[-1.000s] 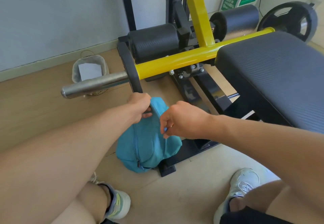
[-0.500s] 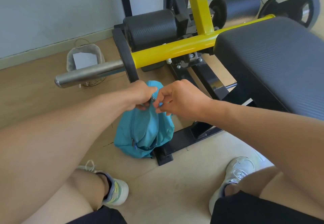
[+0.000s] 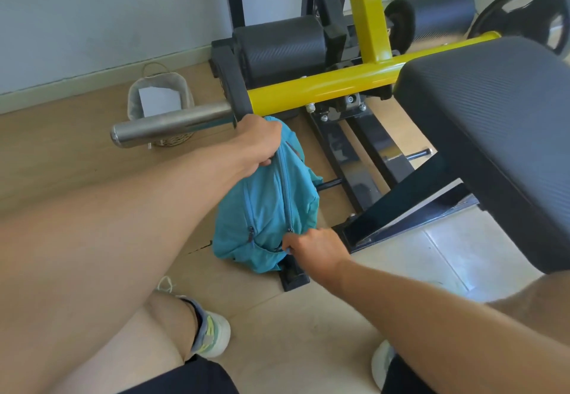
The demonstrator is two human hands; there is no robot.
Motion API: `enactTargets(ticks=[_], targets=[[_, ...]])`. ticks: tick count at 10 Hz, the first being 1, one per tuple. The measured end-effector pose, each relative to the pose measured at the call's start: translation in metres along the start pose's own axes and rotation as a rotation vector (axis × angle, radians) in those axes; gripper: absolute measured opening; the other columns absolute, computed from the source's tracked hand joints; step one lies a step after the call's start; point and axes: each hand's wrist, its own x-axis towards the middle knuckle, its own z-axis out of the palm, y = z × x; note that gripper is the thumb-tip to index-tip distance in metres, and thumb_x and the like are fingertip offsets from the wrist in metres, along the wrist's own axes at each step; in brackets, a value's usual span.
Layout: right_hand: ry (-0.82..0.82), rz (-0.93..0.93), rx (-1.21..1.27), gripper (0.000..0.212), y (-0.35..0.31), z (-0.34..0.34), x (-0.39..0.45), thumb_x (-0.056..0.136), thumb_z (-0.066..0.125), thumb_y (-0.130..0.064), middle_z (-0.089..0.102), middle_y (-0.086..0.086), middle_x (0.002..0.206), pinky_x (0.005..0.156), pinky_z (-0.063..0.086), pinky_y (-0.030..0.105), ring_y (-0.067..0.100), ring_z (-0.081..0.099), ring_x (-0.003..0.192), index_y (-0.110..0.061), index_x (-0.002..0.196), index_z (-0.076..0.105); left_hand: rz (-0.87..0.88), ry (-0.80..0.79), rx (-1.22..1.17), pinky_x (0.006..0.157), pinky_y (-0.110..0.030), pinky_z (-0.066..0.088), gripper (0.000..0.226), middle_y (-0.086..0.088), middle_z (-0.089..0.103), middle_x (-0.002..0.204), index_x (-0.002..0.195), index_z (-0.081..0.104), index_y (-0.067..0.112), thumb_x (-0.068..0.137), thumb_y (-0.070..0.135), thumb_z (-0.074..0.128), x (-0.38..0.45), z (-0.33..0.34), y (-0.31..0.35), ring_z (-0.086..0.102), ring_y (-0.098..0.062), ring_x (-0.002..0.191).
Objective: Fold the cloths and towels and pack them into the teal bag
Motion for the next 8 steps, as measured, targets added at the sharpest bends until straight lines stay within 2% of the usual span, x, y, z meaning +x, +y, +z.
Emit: enactTargets(ticks=[1, 2, 3, 4, 5, 6, 7, 8], targets=[[0.004, 0.055, 0.033, 0.029, -0.018, 0.034, -0.002, 0.067, 0.079, -0.010, 0.056, -0.003, 0.053, 0.048, 0.036, 0.029, 0.028, 0.055, 0.047, -0.030, 0.085, 0.067, -0.010, 0.023, 0.001, 0.045, -0.024, 0.048, 0.033, -0.010, 0.060, 0.086, 0.115, 0.065, 0.000, 0.101, 0.027, 0.050, 0.001, 0.002, 0.000, 0.056, -0.018, 0.060], [-0.108, 0.105, 0.093, 0.020, -0.025, 0.037, -0.003, 0.089, 0.060, -0.012, 0.062, 0.000, 0.080, 0.066, 0.038, 0.033, 0.031, 0.061, 0.077, -0.026, 0.102, 0.066, -0.010, -0.002, 0.008, 0.050, -0.027, 0.053, 0.037, -0.014, 0.065, 0.090, 0.118, 0.064, 0.000, 0.100, 0.030, 0.050, -0.004, 0.005, -0.002, 0.058, -0.018, 0.058], [-0.321, 0.006, 0.036, 0.024, -0.012, 0.010, 0.007, 0.093, 0.062, -0.019, 0.071, 0.005, 0.105, 0.080, 0.050, 0.034, 0.031, 0.065, 0.098, -0.027, 0.114, 0.070, 0.026, -0.136, 0.115, 0.054, -0.031, 0.060, 0.034, -0.008, 0.063, 0.077, 0.106, 0.063, -0.001, 0.100, 0.031, 0.054, -0.020, 0.013, -0.005, 0.064, -0.020, 0.064], [-0.537, -0.095, -0.089, 0.030, 0.011, -0.043, 0.011, 0.092, 0.068, -0.025, 0.072, -0.004, 0.114, 0.083, 0.051, 0.031, 0.022, 0.065, 0.103, -0.028, 0.122, 0.071, 0.045, -0.328, 0.272, 0.062, -0.035, 0.062, 0.029, -0.006, 0.063, 0.081, 0.094, 0.059, 0.005, 0.097, 0.034, 0.062, -0.035, 0.018, -0.007, 0.066, -0.017, 0.066], [-0.577, -0.018, -0.148, 0.028, 0.032, -0.098, 0.008, 0.098, 0.063, -0.029, 0.069, 0.002, 0.105, 0.089, 0.053, 0.030, 0.021, 0.063, 0.096, -0.014, 0.121, 0.070, 0.049, -0.409, 0.380, 0.072, -0.038, 0.063, 0.031, -0.005, 0.066, 0.082, 0.090, 0.059, 0.009, 0.094, 0.039, 0.067, -0.039, 0.019, -0.010, 0.069, -0.017, 0.070], [-0.544, 0.085, -0.169, 0.029, 0.047, -0.137, 0.004, 0.101, 0.057, -0.028, 0.068, 0.005, 0.104, 0.096, 0.056, 0.035, 0.022, 0.065, 0.095, -0.007, 0.119, 0.068, 0.080, -0.404, 0.458, 0.075, -0.040, 0.064, 0.040, -0.006, 0.072, 0.082, 0.086, 0.063, 0.008, 0.091, 0.047, 0.067, -0.042, 0.018, -0.013, 0.074, -0.021, 0.078], [-0.511, 0.101, -0.107, 0.028, 0.057, -0.175, -0.005, 0.102, 0.055, -0.023, 0.072, -0.002, 0.119, 0.097, 0.055, 0.034, 0.018, 0.067, 0.105, -0.015, 0.123, 0.072, 0.114, -0.415, 0.506, 0.074, -0.040, 0.065, 0.040, -0.007, 0.074, 0.082, 0.078, 0.062, 0.010, 0.093, 0.046, 0.066, -0.049, 0.013, -0.010, 0.075, -0.021, 0.082], [-0.164, 0.125, 0.173, 0.024, 0.068, -0.212, -0.020, 0.099, 0.058, -0.025, 0.075, -0.017, 0.109, 0.096, 0.056, 0.030, 0.003, 0.069, 0.098, -0.029, 0.112, 0.077, 0.160, -0.317, 0.202, 0.070, -0.035, 0.065, 0.035, -0.007, 0.075, 0.082, 0.085, 0.069, 0.007, 0.094, 0.040, 0.068, -0.051, 0.000, 0.006, 0.075, -0.020, 0.081]])
